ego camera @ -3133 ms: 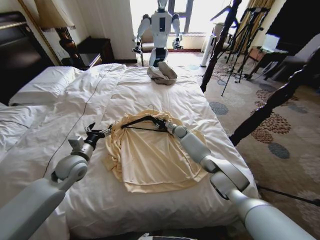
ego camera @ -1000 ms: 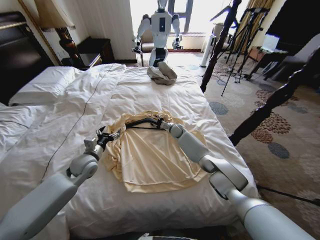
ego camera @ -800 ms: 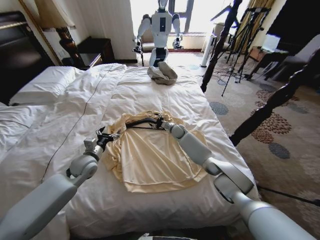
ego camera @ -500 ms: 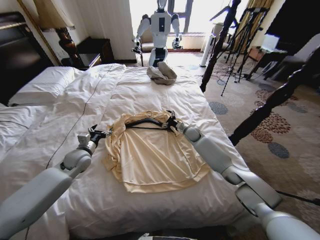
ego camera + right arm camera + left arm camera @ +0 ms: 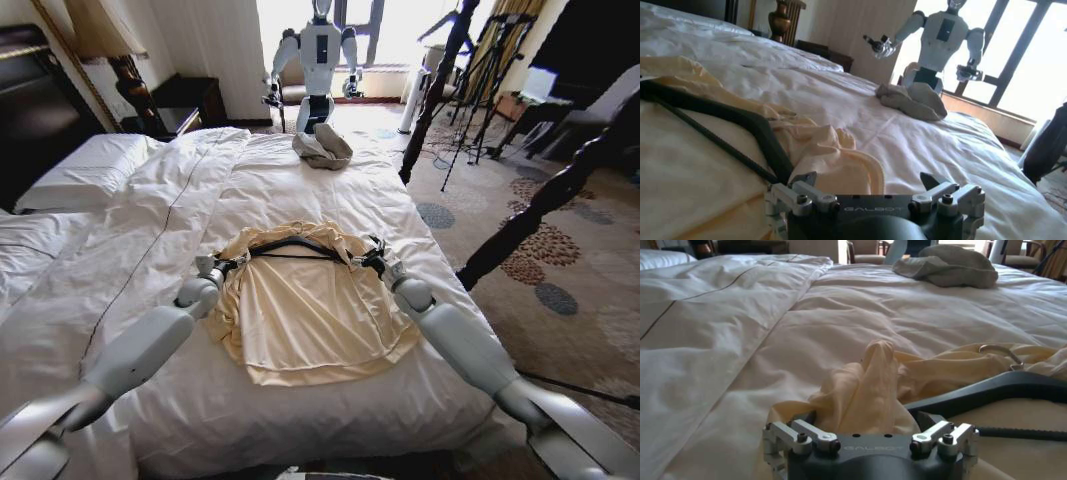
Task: Pick up the clothes from the bed and hang them on the clothes hanger.
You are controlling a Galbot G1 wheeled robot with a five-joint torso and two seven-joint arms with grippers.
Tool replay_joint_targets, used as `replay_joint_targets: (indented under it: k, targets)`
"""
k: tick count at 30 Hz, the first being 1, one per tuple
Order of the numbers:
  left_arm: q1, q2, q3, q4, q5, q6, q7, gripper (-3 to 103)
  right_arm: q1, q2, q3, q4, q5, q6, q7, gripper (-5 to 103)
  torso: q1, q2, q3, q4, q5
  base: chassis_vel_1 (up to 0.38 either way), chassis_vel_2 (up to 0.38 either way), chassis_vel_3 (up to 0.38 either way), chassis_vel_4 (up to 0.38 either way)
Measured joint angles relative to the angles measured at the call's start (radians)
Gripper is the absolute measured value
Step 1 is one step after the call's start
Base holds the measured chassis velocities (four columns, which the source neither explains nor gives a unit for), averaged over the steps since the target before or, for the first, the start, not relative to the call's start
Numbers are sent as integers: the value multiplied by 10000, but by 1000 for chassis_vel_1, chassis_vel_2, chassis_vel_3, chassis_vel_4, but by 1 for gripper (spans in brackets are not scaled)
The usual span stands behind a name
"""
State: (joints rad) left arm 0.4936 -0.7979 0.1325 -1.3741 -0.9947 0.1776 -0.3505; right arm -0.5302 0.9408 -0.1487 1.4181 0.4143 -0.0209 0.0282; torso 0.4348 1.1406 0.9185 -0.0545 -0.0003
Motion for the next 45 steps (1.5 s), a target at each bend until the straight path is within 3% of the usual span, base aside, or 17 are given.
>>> replay_joint_targets:
  k: [2, 4, 6, 7, 13, 18, 20, 21, 23, 25, 31, 37, 40, 45]
  targets:
    - [-100, -42, 62, 274, 136, -61, 201, 103, -152, -139, 175, 80, 112, 0, 64, 100, -1, 0, 0, 5, 1, 0, 0, 0, 0]
    - [-148, -48, 66, 489, 168, -88, 467, 97, -198, -165, 318, 91, 200, 3, 115, 100, -1, 0, 0, 2, 2, 0, 0, 0, 0]
    - [-148, -47, 68, 517, 173, -96, 522, 97, -197, -165, 337, 91, 205, 8, 126, 100, -1, 0, 0, 3, 1, 0, 0, 0, 0]
    - [-136, -41, 76, 598, 208, -118, 716, 88, -186, -149, 396, 84, 217, 25, 149, 100, 0, 0, 0, 3, 0, 0, 0, 0, 0]
    - [53, 18, 71, 438, 211, -147, 951, 71, 7, -101, 462, -53, 257, 72, 163, 100, -1, 0, 0, 3, 0, 0, 0, 0, 0]
    - [183, 61, 26, 317, 234, -158, 961, 49, 58, -73, 512, -152, 268, 116, 172, 100, 0, 0, 0, 0, 0, 0, 0, 0, 0]
    - [330, 203, -55, 39, 234, -159, 930, 38, 7, -60, 587, -164, 272, 139, 172, 100, 0, 0, 0, 0, 0, 0, 0, 0, 0]
    - [330, 203, -55, 39, 234, -159, 930, 38, 7, -60, 587, -164, 272, 139, 172, 100, 0, 0, 0, 0, 0, 0, 0, 0, 0]
    - [436, 313, -108, -186, 216, -140, 889, 28, -47, -14, 685, -183, 271, 148, 173, 100, -1, 0, 0, 1, 0, 0, 0, 0, 0]
    - [489, 376, -138, -323, 190, -114, 853, 28, -82, 16, 739, -187, 271, 148, 173, 100, -1, 0, 0, 1, -1, 0, 0, 0, 0]
    - [659, 660, -198, -1265, -268, 237, 463, 3, -243, 114, 897, -216, 398, 51, 194, 100, 0, 0, 0, 2, 0, 0, 0, 0, 0]
    - [314, 627, 195, -1882, -1110, 616, 27, 2, -371, 133, 1031, -202, 496, -47, 195, 100, -1, 0, 0, 3, 0, 0, 0, 0, 0]
    - [-389, 339, 952, -2114, -2104, 897, -405, 2, -379, 131, 1109, -267, 767, -265, 227, 100, 0, -1, 0, 2, 0, 0, 0, 0, 0]
    - [-1544, -157, 2129, -1975, -3032, 1215, -995, 2, -391, 41, 1264, -270, 1207, -820, 332, 100, 0, -1, 0, 1, 2, 0, 0, 0, 0]
